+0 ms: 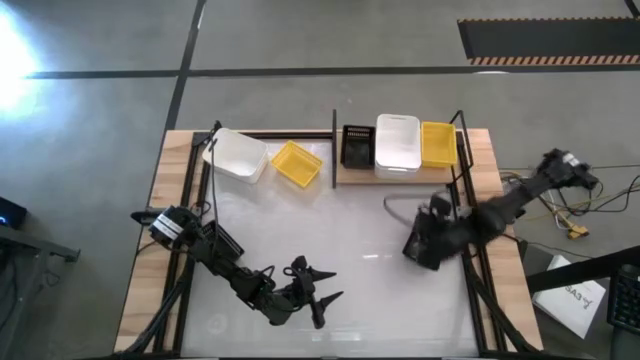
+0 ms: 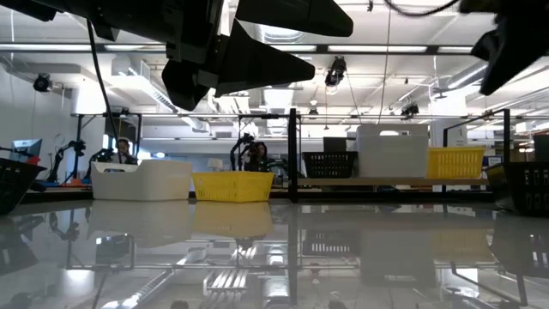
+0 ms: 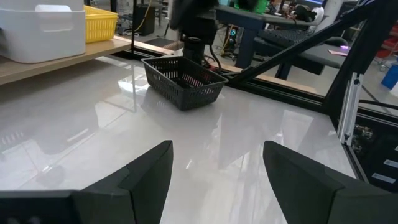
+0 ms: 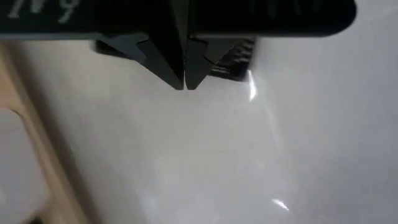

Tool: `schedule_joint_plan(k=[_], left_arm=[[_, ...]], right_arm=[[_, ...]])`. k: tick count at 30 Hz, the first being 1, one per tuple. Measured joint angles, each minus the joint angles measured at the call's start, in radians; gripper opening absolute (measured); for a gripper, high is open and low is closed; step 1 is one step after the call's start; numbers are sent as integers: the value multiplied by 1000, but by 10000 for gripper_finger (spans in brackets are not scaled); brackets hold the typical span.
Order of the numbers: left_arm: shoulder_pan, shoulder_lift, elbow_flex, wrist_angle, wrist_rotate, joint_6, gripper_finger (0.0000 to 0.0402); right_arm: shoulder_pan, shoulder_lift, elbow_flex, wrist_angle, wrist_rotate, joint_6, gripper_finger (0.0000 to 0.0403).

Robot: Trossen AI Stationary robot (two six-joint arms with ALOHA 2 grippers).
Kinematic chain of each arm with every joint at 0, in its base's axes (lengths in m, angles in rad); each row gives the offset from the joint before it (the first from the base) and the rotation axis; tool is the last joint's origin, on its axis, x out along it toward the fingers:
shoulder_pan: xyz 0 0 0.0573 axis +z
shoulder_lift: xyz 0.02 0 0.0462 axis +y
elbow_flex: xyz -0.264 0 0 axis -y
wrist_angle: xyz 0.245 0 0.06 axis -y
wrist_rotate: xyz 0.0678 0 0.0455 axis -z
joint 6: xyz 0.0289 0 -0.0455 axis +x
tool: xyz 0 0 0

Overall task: Stack baskets on shelf by color
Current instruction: Stack the right black bin into the black bin on the shelf

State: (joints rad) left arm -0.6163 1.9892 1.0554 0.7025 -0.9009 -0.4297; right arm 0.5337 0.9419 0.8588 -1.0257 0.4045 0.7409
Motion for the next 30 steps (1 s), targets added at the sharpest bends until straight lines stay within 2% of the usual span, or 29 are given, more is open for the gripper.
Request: schedule_joint_plan(k=[5,11,16,24,30], left_arm=[[0,0,0,0,0,0,235],[2,0,0,0,0,0,235],[4,0,0,1,0,-1,235],[8,0,0,0,0,-1,235],[15,0,0,0,0,0,235]], right_arm=[[224,133,11,6,117,155,9],[331,262,31,-39,81,290,9],[338,281,-8,-53,18,334,27],[302,203,-46,-18,14,334,126],[221,241,-65,50,7,272,178]])
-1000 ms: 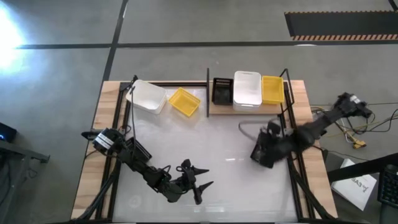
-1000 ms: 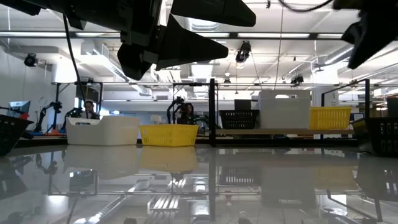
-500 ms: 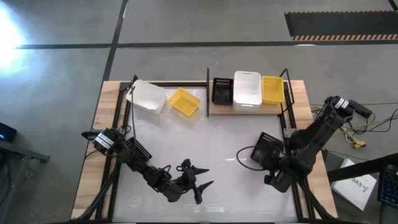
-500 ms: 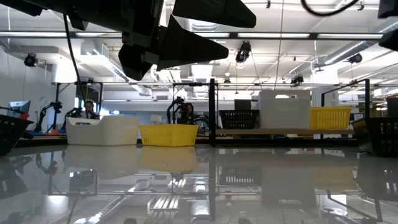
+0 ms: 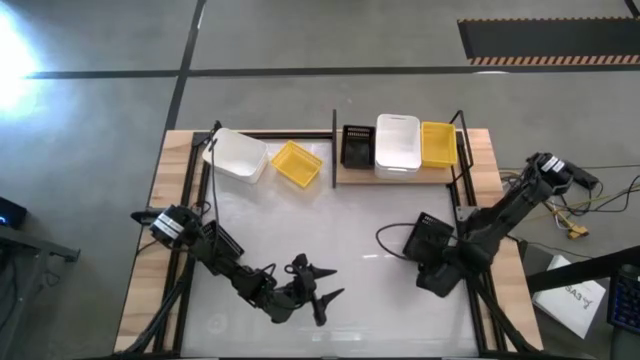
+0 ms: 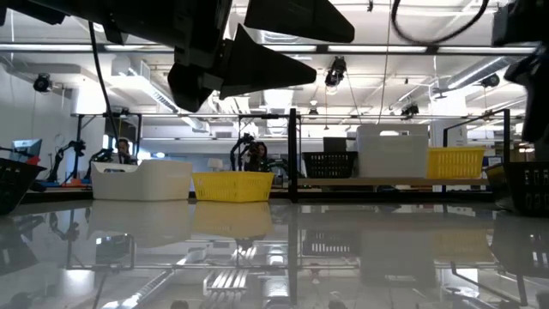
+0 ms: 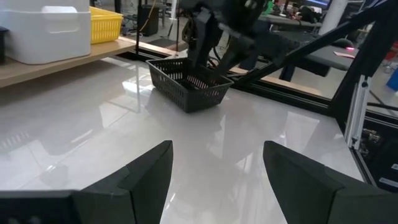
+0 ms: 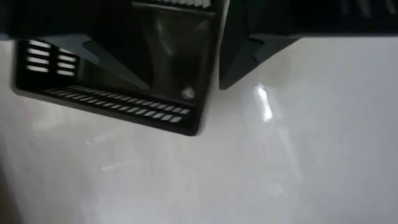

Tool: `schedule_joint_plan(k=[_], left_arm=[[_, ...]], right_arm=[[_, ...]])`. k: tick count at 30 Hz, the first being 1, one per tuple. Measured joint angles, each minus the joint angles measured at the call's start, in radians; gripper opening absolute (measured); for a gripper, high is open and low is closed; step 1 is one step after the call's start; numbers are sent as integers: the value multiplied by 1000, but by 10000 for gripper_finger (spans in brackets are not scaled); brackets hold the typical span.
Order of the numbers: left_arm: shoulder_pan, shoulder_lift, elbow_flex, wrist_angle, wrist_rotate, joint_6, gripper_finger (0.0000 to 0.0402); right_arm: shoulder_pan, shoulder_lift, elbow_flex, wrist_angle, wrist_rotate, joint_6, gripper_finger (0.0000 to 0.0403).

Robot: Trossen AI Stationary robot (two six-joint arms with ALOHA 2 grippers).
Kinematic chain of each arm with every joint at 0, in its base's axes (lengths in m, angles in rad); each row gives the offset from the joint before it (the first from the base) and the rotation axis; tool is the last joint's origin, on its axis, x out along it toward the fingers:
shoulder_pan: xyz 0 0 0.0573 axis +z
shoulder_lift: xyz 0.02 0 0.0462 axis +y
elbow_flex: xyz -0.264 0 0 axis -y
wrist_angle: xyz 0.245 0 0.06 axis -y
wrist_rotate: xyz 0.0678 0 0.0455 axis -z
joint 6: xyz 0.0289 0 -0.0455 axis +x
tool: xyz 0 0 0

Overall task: Stack baskets on shelf by color
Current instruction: Stack the right black bin into the black bin on the shelf

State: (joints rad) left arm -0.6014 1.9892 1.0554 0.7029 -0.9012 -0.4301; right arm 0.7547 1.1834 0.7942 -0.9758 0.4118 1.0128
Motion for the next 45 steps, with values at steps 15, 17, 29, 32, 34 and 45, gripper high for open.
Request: schedule_joint_plan(k=[15,17,29,32,34,45], left_arm=[[2,0,0,0,14,0,235],[2,0,0,0,14,0,235],[2,0,0,-1,18,0,235],[2,0,0,-1,19,0,235],[2,0,0,-1,20,0,235],[2,0,0,-4,30,2,235]], right_arm=[[-68,121,-10,36,-135,-93,158],[-68,111,-9,40,-143,-95,158],[-68,21,4,32,-176,-178,192],[-68,34,-23,31,-175,-198,195],[-68,46,-43,31,-174,-203,190],[-66,63,-77,68,-181,-314,47]])
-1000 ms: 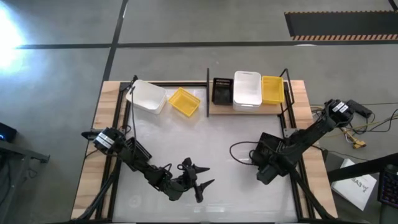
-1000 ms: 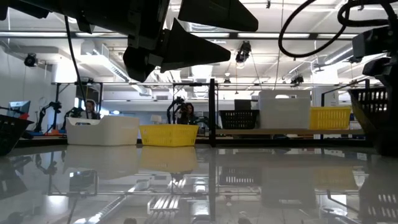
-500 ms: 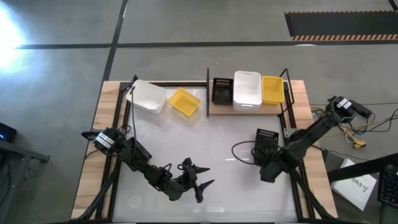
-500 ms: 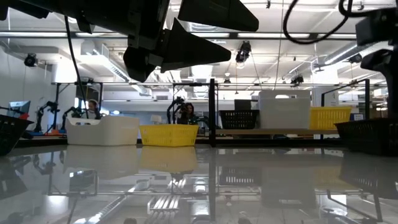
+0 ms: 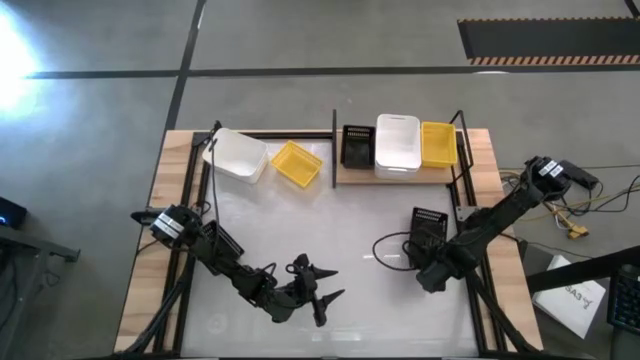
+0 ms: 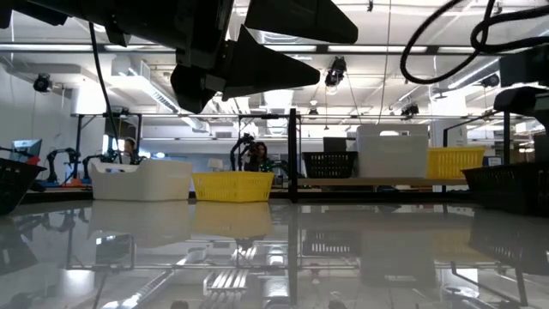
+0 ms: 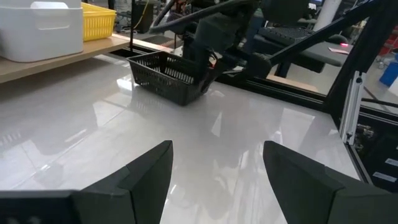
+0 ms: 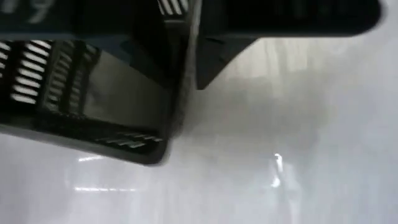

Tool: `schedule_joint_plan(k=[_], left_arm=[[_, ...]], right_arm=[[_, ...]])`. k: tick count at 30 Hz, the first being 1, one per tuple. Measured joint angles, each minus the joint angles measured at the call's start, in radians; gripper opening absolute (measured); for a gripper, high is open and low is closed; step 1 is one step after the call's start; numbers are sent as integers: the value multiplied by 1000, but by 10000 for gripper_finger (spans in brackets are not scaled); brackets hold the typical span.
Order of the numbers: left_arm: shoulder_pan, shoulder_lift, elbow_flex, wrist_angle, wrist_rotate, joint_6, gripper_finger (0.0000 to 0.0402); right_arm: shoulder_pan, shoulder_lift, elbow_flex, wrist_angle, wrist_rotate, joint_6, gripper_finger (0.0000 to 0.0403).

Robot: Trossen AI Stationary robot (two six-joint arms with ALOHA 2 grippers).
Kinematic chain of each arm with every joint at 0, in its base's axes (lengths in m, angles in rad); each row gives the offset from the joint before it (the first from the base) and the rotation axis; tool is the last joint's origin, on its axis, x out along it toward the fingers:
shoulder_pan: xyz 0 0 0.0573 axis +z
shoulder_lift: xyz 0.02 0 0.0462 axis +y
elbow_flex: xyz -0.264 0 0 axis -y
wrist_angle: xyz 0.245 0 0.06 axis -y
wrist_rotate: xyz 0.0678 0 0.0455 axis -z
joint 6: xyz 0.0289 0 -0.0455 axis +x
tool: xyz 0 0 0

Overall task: Stack baskets on shelf by color
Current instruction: Stack the right black bin into the black bin on the shelf

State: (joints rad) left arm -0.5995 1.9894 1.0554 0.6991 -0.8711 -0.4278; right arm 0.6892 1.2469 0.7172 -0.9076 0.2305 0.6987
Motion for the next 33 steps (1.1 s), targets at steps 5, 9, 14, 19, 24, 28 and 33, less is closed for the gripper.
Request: schedule_joint_plan(k=[5,9,14,19,24,28,33], left_arm=[[-8,0,0,0,0,17,235],[-24,0,0,0,0,21,235],[-46,0,0,0,0,26,235],[-50,0,0,0,0,26,235],[-50,0,0,-1,0,26,235],[-50,0,0,0,0,23,235],[-48,0,4,0,-1,23,235]], right_arm=[[0,0,32,158,-55,-107,14],[5,0,97,291,-56,-222,13],[-5,0,251,291,48,-432,11],[-123,0,433,191,188,-674,9],[-388,0,560,120,188,-901,9],[-682,12,607,154,97,-1064,9],[-1035,88,626,224,-159,-1120,9]])
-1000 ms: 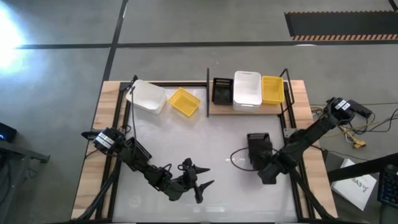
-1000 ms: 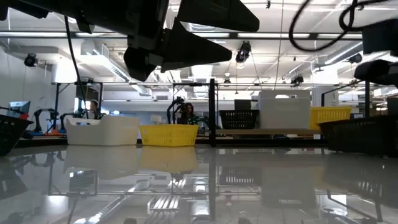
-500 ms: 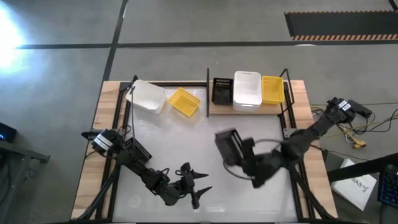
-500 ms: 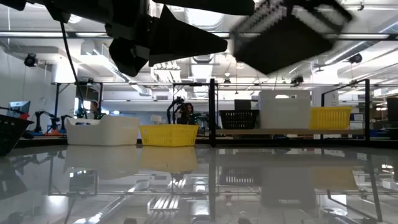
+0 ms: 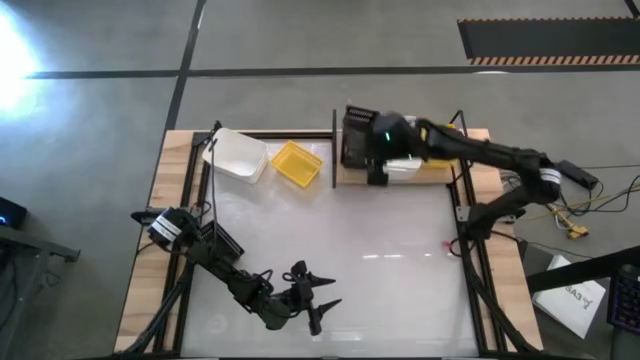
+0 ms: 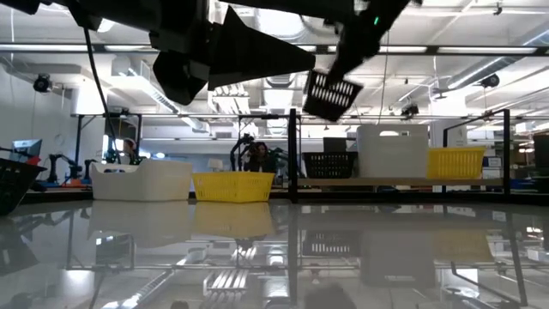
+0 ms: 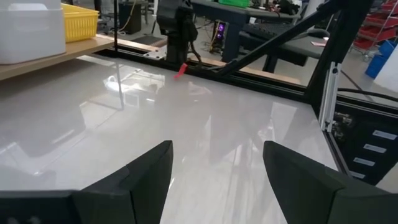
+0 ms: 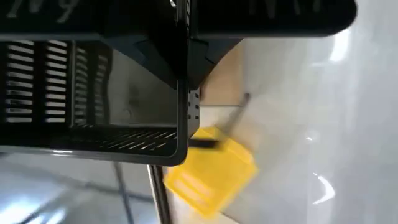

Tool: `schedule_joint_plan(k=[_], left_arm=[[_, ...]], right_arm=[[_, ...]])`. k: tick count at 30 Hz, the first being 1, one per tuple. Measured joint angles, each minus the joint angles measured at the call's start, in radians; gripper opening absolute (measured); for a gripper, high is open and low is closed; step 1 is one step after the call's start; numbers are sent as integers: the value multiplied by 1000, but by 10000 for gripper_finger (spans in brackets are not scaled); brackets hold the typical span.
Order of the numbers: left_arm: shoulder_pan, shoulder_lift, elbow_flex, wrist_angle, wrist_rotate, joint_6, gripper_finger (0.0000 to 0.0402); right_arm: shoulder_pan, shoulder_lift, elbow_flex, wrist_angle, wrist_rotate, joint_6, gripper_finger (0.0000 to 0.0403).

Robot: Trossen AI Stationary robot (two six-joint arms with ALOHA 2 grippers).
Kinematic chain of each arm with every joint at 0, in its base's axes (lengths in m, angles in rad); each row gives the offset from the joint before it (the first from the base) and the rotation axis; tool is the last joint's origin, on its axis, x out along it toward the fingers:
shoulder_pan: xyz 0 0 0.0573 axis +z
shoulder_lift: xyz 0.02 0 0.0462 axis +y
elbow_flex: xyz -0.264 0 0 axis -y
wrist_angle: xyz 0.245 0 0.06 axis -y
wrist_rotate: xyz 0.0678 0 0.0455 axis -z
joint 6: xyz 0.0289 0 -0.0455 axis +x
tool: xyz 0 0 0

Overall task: Stack baskets on shelf by color
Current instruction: Stack the right black bin into the black bin on the shelf

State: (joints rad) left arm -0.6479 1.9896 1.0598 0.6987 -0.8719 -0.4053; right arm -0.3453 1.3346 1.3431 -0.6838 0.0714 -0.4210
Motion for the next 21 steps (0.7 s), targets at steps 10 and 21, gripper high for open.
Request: schedule_joint_plan(k=[10,21], left_arm=[[0,0,2,0,0,0,235],[0,0,2,0,0,1,235]], right_arm=[[-206,209,12,16,-153,-22,9],[-191,304,12,1,-146,-29,9]])
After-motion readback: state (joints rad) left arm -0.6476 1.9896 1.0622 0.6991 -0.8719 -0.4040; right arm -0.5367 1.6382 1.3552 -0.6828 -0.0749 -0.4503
